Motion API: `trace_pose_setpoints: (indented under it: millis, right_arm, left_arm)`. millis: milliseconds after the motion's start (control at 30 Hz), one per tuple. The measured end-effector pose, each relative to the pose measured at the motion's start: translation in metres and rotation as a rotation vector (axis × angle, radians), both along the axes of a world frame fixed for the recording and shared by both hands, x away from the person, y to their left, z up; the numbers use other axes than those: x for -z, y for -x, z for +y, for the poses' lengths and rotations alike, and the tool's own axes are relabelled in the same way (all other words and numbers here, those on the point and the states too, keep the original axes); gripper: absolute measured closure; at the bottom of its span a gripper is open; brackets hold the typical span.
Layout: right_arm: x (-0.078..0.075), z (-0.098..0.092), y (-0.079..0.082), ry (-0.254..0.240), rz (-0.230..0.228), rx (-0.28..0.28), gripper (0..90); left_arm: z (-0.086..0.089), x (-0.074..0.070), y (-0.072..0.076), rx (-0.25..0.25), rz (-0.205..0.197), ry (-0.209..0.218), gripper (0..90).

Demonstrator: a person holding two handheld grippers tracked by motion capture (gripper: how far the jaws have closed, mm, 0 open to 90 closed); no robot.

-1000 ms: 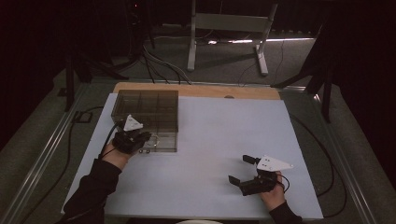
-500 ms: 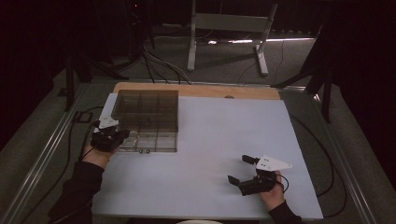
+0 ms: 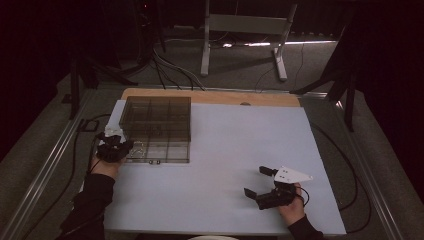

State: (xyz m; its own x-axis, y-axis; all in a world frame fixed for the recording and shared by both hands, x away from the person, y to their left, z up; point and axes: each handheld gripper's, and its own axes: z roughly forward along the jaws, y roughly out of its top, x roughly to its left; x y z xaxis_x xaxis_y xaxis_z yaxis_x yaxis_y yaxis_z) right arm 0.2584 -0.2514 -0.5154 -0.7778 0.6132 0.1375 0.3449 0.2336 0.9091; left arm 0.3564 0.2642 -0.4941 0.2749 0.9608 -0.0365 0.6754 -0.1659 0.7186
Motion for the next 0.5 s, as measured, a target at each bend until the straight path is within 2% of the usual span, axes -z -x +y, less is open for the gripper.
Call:
trace_pose_setpoints:
  millis: [100,200,267,333,500]
  right_arm:
    - [0.000,-0.001,0.000,0.001,0.000,0.000,0.0]
    - [0.000,-0.001,0.000,0.000,-0.001,0.000,0.0]
    - [0.000,0.000,0.000,0.002,0.001,0.000,0.0]
    - [0.000,0.000,0.000,-0.001,0.003,0.000,0.0]
    - [0.000,0.000,0.000,0.002,0.003,-0.002,0.0]
  left_arm:
    - [0.003,0.002,0.000,-0.016,-0.004,0.034,86.1]
    - [0.004,-0.001,0.004,0.003,-0.018,0.068,74.1]
    - [0.005,-0.004,0.007,0.022,-0.036,0.103,69.2]
    - [0.004,-0.009,0.011,0.044,-0.053,0.116,63.0]
    - [-0.001,-0.020,0.020,0.078,-0.084,0.152,55.1]
